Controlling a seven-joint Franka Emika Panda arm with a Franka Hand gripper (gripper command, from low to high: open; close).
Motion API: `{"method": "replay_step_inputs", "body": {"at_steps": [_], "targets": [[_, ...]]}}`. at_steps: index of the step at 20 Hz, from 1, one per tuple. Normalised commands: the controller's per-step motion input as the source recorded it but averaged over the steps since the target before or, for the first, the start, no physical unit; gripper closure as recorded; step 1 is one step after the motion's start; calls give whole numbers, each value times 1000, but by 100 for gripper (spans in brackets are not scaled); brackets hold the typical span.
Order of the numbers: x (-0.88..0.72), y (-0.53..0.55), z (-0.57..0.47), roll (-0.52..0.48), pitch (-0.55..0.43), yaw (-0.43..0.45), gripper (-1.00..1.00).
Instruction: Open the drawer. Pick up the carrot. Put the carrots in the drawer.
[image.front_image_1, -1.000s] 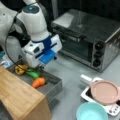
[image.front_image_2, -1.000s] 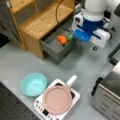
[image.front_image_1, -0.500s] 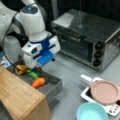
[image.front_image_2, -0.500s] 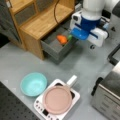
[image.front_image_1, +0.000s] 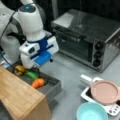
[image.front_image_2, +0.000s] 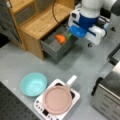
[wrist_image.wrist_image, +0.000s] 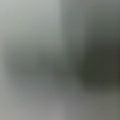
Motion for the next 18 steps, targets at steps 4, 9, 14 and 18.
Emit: {"method": "replay_step_inputs", "body": {"at_steps": [4,9,14,18], "targets": [[-59,-185,61,-145,86,83,-100],[-36,-171,47,-131,83,119,-100],[-23,-191,58,-133,87,145,-100],[-8,-259,70,-134,95,170,-100]]}}
